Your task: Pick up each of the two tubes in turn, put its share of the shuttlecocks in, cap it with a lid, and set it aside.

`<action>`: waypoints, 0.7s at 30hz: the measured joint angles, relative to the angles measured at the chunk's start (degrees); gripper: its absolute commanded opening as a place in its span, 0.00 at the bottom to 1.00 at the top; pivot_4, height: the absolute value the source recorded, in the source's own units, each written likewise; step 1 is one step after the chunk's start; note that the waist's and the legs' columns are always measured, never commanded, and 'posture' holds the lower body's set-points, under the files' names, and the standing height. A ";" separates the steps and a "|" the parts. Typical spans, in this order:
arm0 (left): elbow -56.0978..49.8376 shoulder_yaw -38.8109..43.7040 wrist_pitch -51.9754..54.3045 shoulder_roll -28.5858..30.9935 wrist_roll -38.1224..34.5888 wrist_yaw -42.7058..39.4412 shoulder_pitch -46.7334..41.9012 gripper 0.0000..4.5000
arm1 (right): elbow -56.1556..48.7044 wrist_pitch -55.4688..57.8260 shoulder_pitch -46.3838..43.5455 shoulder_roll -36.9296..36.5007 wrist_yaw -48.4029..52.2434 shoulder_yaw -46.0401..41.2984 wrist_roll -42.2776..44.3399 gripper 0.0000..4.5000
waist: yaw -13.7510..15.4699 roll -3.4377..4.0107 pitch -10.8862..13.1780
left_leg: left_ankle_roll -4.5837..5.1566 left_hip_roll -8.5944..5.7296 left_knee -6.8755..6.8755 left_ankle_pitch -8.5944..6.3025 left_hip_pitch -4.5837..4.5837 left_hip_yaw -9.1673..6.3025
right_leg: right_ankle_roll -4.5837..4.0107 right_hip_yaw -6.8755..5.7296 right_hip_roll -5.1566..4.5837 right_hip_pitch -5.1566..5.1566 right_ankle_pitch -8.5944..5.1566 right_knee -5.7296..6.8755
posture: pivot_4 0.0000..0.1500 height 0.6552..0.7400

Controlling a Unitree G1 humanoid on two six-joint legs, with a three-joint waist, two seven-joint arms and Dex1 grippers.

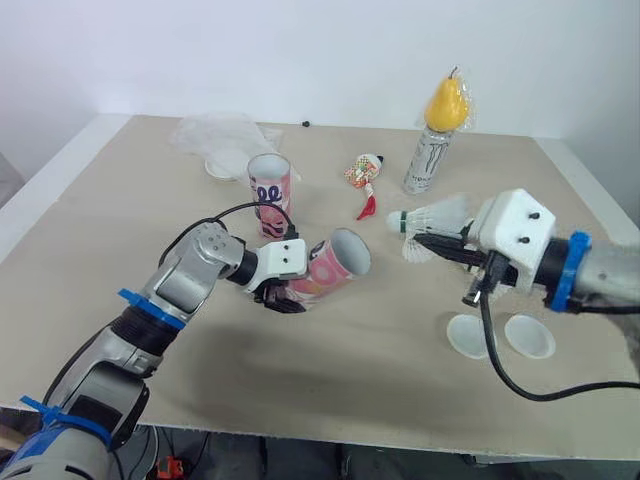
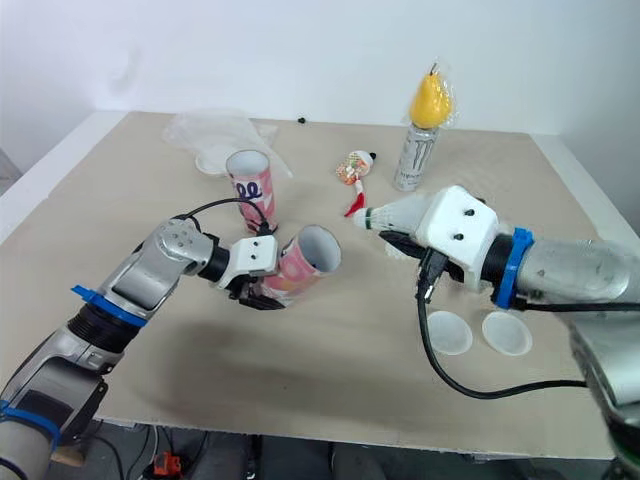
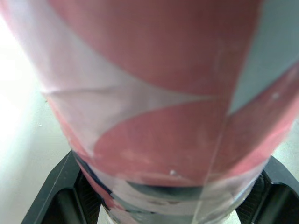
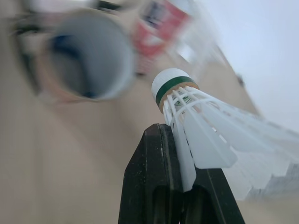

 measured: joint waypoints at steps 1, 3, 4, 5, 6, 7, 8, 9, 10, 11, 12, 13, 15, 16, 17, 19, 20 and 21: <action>0.05 -0.01 0.14 -0.11 -0.01 -0.13 -0.11 0.68 | 1.14 -2.35 -1.46 0.05 1.53 1.76 -0.67 0.02 | 0.02 -0.01 0.00 | 0.00 -0.01 0.00 0.00 -0.01 -0.01 | 0.00 0.00 0.00 -0.01 0.00 0.00 | 1.00 1.00; 0.02 0.02 0.44 -0.24 -0.02 -0.33 -0.14 0.68 | 3.32 -5.74 -4.32 0.42 3.69 5.31 -2.19 0.02 | 0.09 0.00 0.00 | 0.00 -0.02 0.00 0.00 -0.05 -0.03 | 0.02 0.00 0.00 -0.02 -0.01 0.01 | 1.00 1.00; 0.01 0.01 0.53 -0.32 -0.02 -0.36 -0.21 0.68 | 4.10 -6.90 -5.38 0.57 4.46 6.50 -2.79 0.02 | 0.11 0.00 0.00 | 0.00 -0.02 0.00 0.00 -0.06 -0.02 | 0.02 0.00 0.00 -0.04 -0.01 0.01 | 1.00 1.00; -0.06 0.02 0.63 -0.39 -0.06 -0.36 -0.17 0.68 | 4.71 -8.12 -6.24 0.76 5.13 7.71 -3.44 0.02 | 0.18 0.00 0.00 | 0.00 -0.05 -0.01 0.00 -0.09 -0.06 | 0.04 0.00 0.00 -0.04 -0.03 0.02 | 1.00 1.00; -0.25 0.06 1.26 -0.48 -0.17 -0.36 -0.18 0.68 | 5.91 -10.23 -7.91 1.61 6.31 9.67 -4.77 0.02 | 0.22 0.00 0.01 | 0.00 -0.04 -0.01 0.00 -0.10 -0.06 | 0.05 0.00 0.00 -0.05 -0.03 0.02 | 1.00 1.00; -0.45 0.07 1.57 -0.55 -0.22 -0.31 -0.15 0.68 | 6.90 -11.60 -8.96 2.24 7.11 10.92 -5.60 0.02 | 0.23 0.00 0.01 | 0.00 -0.05 -0.01 0.00 -0.10 -0.06 | 0.06 0.00 0.00 -0.05 -0.04 0.02 | 1.00 1.00; -0.74 0.09 1.95 -0.62 -0.41 -0.22 -0.04 0.68 | 8.51 -13.83 -10.71 2.99 8.19 13.01 -7.29 0.02 | 0.29 0.00 0.01 | 0.01 -0.06 -0.01 0.00 -0.12 -0.06 | 0.07 0.00 0.00 -0.06 -0.04 0.02 | 1.00 1.00; -1.20 0.03 2.40 -0.90 -0.55 -0.17 0.14 0.68 | 9.92 -15.40 -12.11 3.56 8.70 14.53 -8.62 0.02 | 0.29 0.00 0.01 | 0.01 -0.06 -0.01 0.00 -0.12 -0.06 | 0.07 0.00 0.00 -0.07 -0.04 0.02 | 1.00 1.00; -1.31 0.02 2.55 -1.02 -0.57 -0.13 0.22 0.68 | 10.70 -16.20 -12.81 4.00 9.14 15.17 -9.39 0.02 | 0.33 0.00 0.01 | 0.01 -0.07 -0.01 -0.01 -0.15 -0.08 | 0.08 0.00 0.00 -0.09 -0.05 0.02 | 1.00 1.00; -1.51 0.04 2.67 -0.97 -0.57 -0.06 0.29 0.68 | 12.00 -17.36 -14.08 4.45 9.83 16.38 -10.41 0.02 | 0.31 0.00 0.01 | 0.01 -0.06 -0.01 -0.01 -0.15 -0.06 | 0.07 0.00 0.00 -0.11 -0.05 0.03 | 1.00 1.00; -1.66 0.00 2.81 -0.97 -0.56 0.01 0.30 0.68 | 12.91 -18.29 -14.86 4.73 10.45 17.08 -11.24 0.02 | 0.31 0.00 0.01 | 0.01 -0.06 -0.01 -0.01 -0.15 -0.07 | 0.08 0.00 0.01 -0.11 -0.04 0.03 | 1.00 1.00; -2.17 0.04 3.11 -0.85 -0.60 0.30 0.59 0.68 | 14.62 -20.20 -16.26 5.23 11.59 18.66 -12.70 0.02 | 0.33 0.00 0.01 | 0.02 -0.06 -0.02 -0.01 -0.15 -0.08 | 0.09 0.00 0.02 -0.12 -0.05 0.06 | 1.00 1.00; -3.01 0.05 3.84 -0.71 -0.63 0.55 0.88 0.68 | 16.00 -21.90 -17.37 6.45 12.75 19.80 -13.88 0.02 | 0.35 0.00 0.01 | 0.03 -0.06 -0.03 -0.02 -0.15 -0.09 | 0.20 -0.01 0.03 -0.13 0.01 0.07 | 1.00 1.00; -3.53 0.06 4.28 -0.62 -0.63 0.72 1.03 0.68 | 16.58 -22.64 -18.04 6.91 13.50 20.54 -14.25 0.08 | 0.34 0.01 0.02 | 0.03 -0.06 -0.04 -0.02 -0.15 -0.09 | 0.25 -0.01 0.03 -0.13 0.03 0.07 | 1.00 1.00; -3.89 0.09 4.46 -0.57 -0.67 0.91 1.24 0.68 | 16.87 -23.40 -18.51 7.16 14.27 21.04 -14.61 0.16 | 0.35 0.01 0.02 | 0.03 -0.06 -0.05 -0.03 -0.15 -0.10 | 0.25 -0.01 0.03 -0.13 0.03 0.07 | 1.00 1.00; -4.09 0.13 5.04 -0.50 -0.94 1.01 1.30 0.68 | 17.39 -24.59 -18.95 7.37 15.16 21.11 -15.14 0.33 | 0.37 0.01 0.02 | 0.05 -0.06 -0.06 -0.04 -0.15 -0.10 | 0.25 -0.02 0.03 -0.13 0.03 0.07 | 1.00 1.00; -4.15 0.13 5.14 -0.44 -0.99 1.03 1.33 0.68 | 17.69 -24.96 -19.10 7.37 15.56 21.11 -15.38 0.43 | 0.37 0.01 0.02 | 0.06 -0.06 -0.06 -0.05 -0.15 -0.09 | 0.25 -0.02 0.03 -0.13 0.03 0.07 | 1.00 1.00; -4.39 0.10 5.21 -0.34 -0.98 1.13 1.38 0.68 | 18.13 -25.44 -19.68 7.42 15.85 21.09 -15.42 0.54 | 0.35 0.03 0.03 | 0.06 -0.06 -0.06 -0.05 -0.15 -0.09 | 0.25 -0.01 0.03 -0.13 0.03 0.08 | 1.00 1.00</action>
